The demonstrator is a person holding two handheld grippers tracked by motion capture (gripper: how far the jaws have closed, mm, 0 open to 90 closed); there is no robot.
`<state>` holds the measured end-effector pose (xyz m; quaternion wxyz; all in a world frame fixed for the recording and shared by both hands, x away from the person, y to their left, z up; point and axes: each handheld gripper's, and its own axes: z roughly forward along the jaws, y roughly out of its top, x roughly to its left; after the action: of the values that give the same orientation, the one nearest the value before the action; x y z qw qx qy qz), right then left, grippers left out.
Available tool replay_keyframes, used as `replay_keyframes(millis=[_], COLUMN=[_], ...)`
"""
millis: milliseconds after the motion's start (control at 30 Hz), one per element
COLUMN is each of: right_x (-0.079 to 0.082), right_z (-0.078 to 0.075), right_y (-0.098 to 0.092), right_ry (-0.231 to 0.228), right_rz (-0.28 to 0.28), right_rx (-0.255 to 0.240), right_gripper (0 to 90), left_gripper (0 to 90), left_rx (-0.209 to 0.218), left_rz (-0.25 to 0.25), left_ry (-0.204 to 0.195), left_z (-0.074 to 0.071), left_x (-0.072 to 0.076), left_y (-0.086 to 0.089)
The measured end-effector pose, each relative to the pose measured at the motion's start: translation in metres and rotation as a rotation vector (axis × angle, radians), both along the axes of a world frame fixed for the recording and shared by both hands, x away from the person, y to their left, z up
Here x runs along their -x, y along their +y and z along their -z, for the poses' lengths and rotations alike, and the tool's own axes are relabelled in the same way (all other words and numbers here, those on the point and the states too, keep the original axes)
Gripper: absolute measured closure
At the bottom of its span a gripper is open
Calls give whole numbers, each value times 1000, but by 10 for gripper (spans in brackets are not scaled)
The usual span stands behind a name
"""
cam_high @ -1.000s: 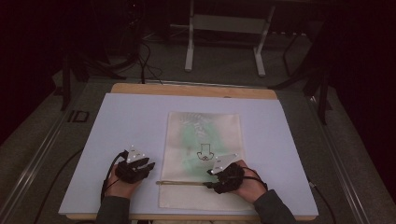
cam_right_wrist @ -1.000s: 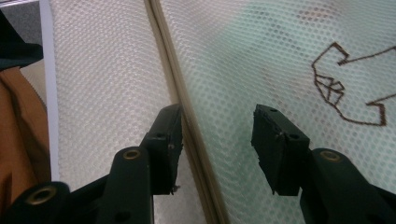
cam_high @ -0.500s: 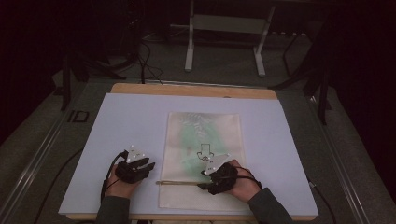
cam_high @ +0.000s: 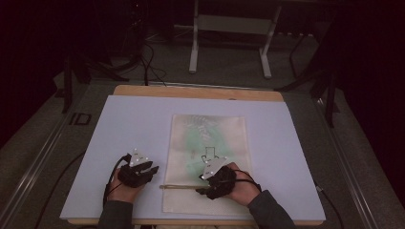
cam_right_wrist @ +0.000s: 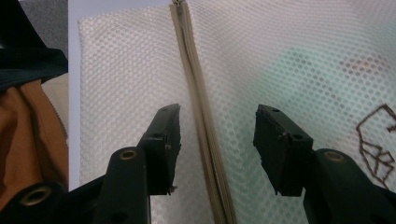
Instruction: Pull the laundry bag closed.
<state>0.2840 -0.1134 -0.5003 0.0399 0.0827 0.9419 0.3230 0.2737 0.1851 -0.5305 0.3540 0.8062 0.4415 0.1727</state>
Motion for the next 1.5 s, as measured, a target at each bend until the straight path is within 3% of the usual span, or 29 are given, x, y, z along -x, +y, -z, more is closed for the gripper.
replay_keyframes(millis=[1500], right_x=[8], right_z=[-7], right_y=[62], right_ry=[-7], right_rz=[-118], right_rx=[-18], right_gripper=[510], left_gripper=[644], left_rx=[3], left_rz=[5], left_ry=[3], left_z=[0], left_x=[0], left_y=[0])
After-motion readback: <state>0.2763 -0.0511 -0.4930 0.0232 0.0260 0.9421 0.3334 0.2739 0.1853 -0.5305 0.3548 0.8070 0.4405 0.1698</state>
